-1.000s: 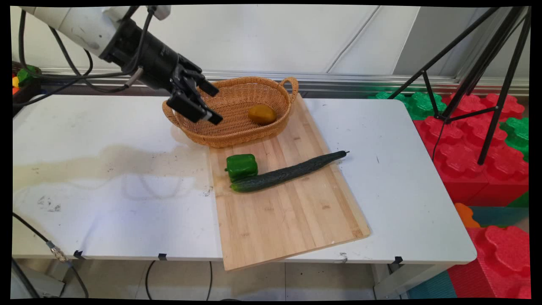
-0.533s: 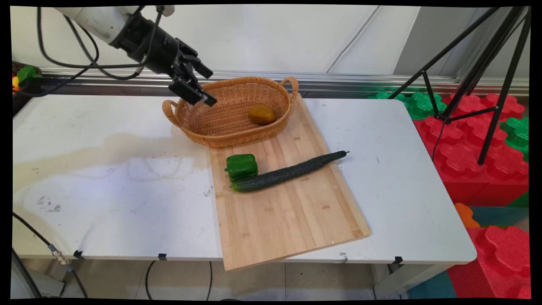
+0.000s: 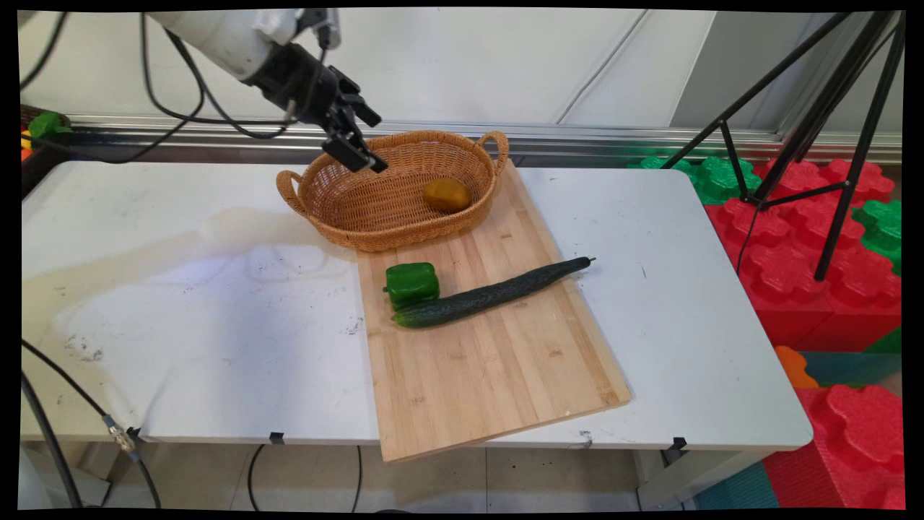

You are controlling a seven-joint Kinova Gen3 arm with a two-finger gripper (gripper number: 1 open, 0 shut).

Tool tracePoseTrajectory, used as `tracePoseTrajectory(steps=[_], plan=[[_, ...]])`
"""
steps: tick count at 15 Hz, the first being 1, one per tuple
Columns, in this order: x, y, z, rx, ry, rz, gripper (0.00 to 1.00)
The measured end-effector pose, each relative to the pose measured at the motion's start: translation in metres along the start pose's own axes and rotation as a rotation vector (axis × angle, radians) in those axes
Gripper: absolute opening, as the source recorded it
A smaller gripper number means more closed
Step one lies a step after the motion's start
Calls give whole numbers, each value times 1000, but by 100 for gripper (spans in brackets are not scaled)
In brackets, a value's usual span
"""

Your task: Pick up the potato from the vegetable basket

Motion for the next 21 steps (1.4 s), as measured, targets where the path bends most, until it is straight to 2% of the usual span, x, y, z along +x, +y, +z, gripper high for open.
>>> tracePoseTrajectory(steps=[5, 14, 21], plan=[[5, -17, 47, 3, -20, 64, 100], [9, -33, 130, -63, -47, 114, 100], [10, -44, 168, -80, -62, 135, 100]])
